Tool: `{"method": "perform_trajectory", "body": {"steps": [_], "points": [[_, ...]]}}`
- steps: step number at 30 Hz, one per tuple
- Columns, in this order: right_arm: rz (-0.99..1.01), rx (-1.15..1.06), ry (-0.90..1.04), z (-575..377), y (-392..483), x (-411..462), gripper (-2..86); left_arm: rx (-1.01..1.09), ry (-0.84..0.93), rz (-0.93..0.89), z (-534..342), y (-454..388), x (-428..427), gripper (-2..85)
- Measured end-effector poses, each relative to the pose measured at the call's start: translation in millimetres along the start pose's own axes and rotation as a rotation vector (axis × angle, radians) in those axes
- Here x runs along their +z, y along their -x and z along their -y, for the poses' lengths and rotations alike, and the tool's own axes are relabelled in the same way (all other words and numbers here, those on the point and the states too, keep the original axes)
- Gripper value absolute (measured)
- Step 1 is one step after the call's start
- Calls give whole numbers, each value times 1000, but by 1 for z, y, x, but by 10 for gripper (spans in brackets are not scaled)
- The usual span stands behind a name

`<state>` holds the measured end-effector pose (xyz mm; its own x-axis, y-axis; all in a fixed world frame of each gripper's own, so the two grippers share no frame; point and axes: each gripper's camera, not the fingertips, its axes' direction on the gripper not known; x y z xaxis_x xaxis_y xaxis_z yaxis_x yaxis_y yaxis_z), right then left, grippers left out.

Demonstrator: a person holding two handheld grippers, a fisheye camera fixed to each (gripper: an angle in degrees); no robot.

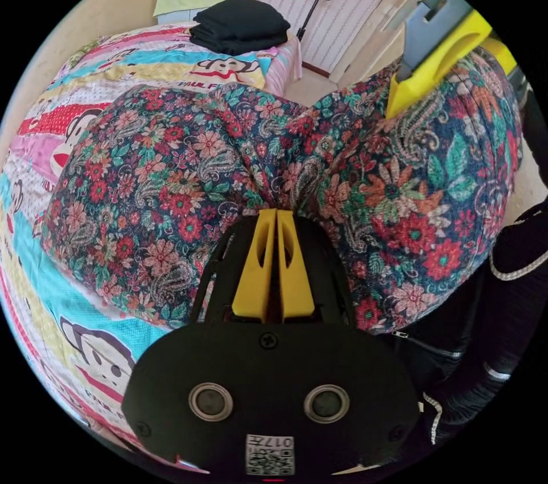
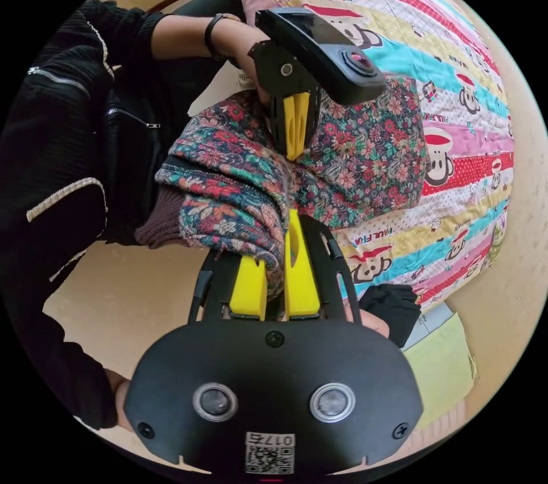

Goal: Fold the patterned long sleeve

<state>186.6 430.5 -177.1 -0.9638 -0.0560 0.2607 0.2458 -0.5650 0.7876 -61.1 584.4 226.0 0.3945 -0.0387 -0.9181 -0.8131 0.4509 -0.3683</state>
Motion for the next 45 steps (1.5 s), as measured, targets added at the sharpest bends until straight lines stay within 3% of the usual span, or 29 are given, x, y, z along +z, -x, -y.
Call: {"method": "perform_trajectory", "body": {"steps": [4, 10, 16, 20, 23, 26, 30, 33, 36, 38, 41, 45], "points": [[86, -184, 70, 13, -72, -44, 58, -43, -180, -173, -46, 49, -56, -7], [174, -443, 112, 61, -207, -101, 61, -162, -402, -221, -90, 99, -123, -9], [305, -314, 92, 124, -364, -64, 63, -290, -489, -59, -139, 125, -199, -10], [520, -106, 130, 139, -438, 9, 63, -259, -590, -150, -150, 131, -217, -10], [642, -34, 135, 129, -456, 37, 67, -310, -549, -156, -137, 142, -205, -10], [682, -30, 127, 103, -460, 35, 73, -409, -393, -69, -109, 155, -175, -10], [654, 13, 73, 43, -461, 23, 75, -486, -439, -43, -95, 161, -166, -10], [616, 100, -103, -27, -462, 8, 74, -497, -427, -21, -89, 159, -168, -9], [506, 80, -412, -104, -427, -15, 77, -529, -420, -6, -87, 156, -171, -8], [392, 75, -734, -168, -372, -20, 84, -557, -433, -14, -88, 155, -173, -7], [265, 118, -1062, -235, -277, 6, 96, -559, -469, 27, -91, 146, -180, 4], [224, 227, -1282, -281, -161, 77, 150, -589, -624, 209, -105, 127, -193, 83]]}}
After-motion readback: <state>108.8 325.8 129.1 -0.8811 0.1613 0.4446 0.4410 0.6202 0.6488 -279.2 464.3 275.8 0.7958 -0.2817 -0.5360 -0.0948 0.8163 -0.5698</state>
